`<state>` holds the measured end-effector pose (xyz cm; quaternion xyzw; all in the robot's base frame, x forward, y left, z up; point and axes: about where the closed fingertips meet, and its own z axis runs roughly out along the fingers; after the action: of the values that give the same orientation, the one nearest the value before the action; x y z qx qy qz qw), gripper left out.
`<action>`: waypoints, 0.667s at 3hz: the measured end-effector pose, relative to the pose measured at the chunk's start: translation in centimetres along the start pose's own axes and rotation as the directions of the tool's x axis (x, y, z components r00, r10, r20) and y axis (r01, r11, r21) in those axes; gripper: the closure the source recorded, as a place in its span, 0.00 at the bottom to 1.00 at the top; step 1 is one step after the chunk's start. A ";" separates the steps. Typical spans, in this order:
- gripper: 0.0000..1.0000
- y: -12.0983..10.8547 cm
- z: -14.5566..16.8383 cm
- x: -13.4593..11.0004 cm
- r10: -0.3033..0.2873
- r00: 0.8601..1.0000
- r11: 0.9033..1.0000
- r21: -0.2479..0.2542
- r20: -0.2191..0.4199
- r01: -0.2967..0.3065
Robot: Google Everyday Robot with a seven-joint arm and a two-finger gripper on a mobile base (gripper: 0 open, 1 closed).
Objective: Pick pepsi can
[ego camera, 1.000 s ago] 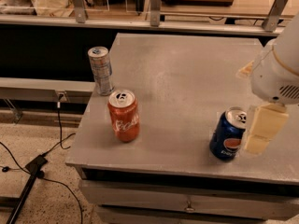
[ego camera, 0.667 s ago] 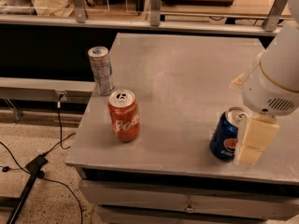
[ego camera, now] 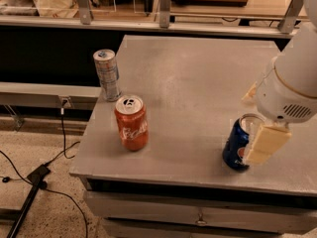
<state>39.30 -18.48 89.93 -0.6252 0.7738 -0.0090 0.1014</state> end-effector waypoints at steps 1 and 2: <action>0.50 0.0 -0.1 -0.1 -0.001 1.000 1.000 0.004 0.001 0.001; 0.72 0.0 -0.4 -0.1 -0.019 1.000 1.000 0.014 0.003 0.019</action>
Offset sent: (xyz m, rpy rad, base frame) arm -0.0019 -0.0014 0.0065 -0.0069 -0.0268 0.0420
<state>39.25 -18.44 90.31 -0.6317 0.7677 -0.0144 0.1069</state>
